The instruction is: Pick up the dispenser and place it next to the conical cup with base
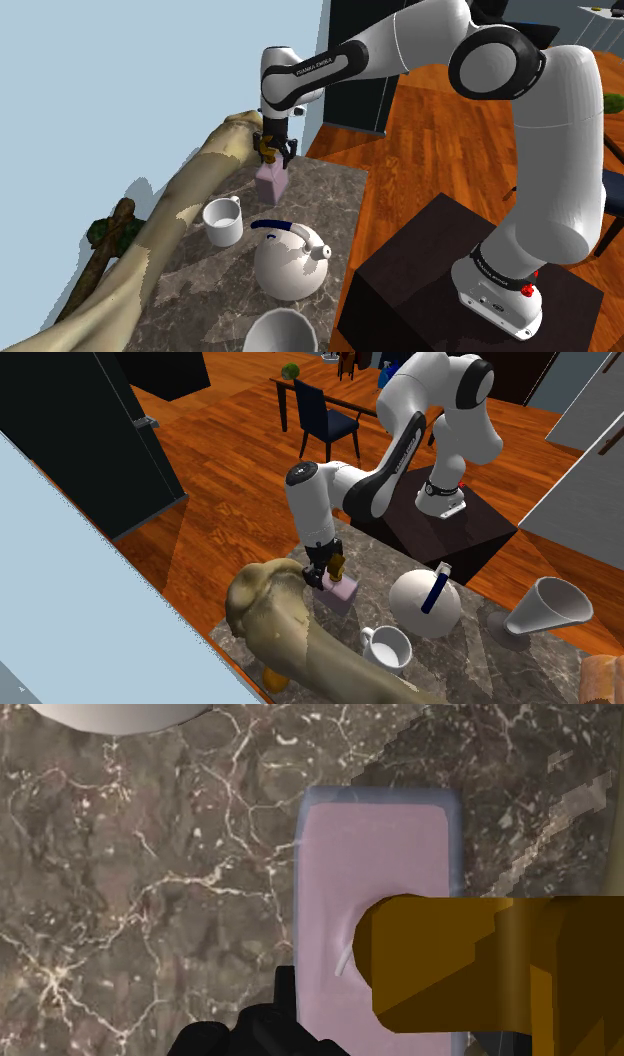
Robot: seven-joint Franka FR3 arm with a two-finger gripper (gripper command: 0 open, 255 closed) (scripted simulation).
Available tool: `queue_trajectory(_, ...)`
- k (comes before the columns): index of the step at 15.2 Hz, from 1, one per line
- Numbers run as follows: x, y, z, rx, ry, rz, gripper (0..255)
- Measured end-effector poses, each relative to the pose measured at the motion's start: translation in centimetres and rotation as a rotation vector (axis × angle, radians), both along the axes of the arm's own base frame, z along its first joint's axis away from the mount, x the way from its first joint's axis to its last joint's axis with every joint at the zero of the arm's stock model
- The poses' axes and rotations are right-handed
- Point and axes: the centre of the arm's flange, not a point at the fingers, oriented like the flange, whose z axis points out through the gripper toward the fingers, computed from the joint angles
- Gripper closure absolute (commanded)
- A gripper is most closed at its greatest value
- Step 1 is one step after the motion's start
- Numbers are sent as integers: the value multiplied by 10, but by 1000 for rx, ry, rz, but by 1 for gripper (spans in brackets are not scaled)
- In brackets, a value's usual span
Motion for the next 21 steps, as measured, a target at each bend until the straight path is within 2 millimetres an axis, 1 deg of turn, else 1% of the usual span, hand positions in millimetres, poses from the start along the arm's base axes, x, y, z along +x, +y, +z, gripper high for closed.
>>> queue_trajectory(9, -1, 0, 1, 0, 3, 1, 255)
queue_trajectory(15, -2, 1, 25, -1, 11, 3, 255)
queue_trajectory(21, -1, 0, 59, -1, 9, 2, 255)
